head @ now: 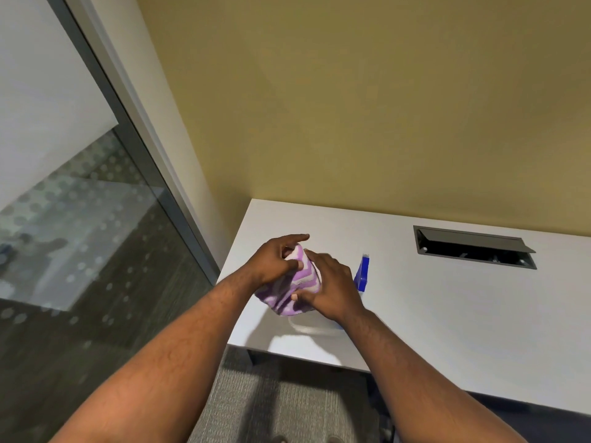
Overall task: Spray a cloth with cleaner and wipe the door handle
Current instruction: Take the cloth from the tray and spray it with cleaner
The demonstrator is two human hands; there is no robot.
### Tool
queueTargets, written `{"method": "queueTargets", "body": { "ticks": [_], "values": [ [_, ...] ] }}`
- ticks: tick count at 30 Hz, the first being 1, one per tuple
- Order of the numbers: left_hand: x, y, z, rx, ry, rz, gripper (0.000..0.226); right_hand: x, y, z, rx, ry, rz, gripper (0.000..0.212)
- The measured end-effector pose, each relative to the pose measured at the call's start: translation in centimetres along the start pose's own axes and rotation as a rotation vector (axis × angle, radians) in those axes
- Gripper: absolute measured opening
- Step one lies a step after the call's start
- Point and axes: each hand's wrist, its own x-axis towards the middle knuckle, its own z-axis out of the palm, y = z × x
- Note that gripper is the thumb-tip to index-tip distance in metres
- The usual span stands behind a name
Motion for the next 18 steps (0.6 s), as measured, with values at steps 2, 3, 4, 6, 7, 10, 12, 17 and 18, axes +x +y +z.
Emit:
{"method": "queueTargets", "body": {
  "ticks": [2, 3, 4, 6, 7, 10, 12, 17, 18],
  "values": [
    [0.3, 0.5, 0.1, 0.017, -0.043, 0.012, 0.067, 0.1, -0.4, -0.1, 0.063, -0.007, 0.072, 0.058],
    [0.4, 0.6, 0.0, 0.038, -0.057, 0.007, 0.071, 0.2, -0.4, -0.3, 0.095, 0.005, 0.105, 0.053],
    [0.5, 0.7, 0.0, 0.074, -0.071, 0.000, 0.075, 0.2, -0.3, -0.4, 0.132, 0.022, 0.126, 0.049],
    [0.6, 0.7, -0.2, 0.207, -0.067, 0.005, 0.083, 0.5, 0.0, -0.6, 0.216, 0.049, 0.143, 0.046],
    [0.7, 0.5, -0.2, 0.260, -0.059, 0.006, 0.085, 0.6, 0.1, -0.8, 0.259, 0.059, 0.147, 0.046],
    [0.8, 0.2, -0.4, 0.205, -0.089, -0.077, 0.079, 0.9, 0.3, -1.1, 0.352, 0.073, 0.140, 0.047],
    [1.0, 0.0, -0.6, 0.112, -0.112, -0.147, 0.054, 0.7, 0.5, -1.2, 0.385, 0.079, 0.139, 0.049],
    [0.9, -0.9, -0.5, -0.133, -0.043, -0.191, 0.023, -0.4, 2.5, -2.0, 0.264, 0.425, 0.049, 0.071],
    [0.9, -1.3, -0.5, -0.181, -0.027, -0.205, 0.024, -0.7, 3.1, -2.2, 0.257, 0.468, 0.062, 0.079]
  ]
}}
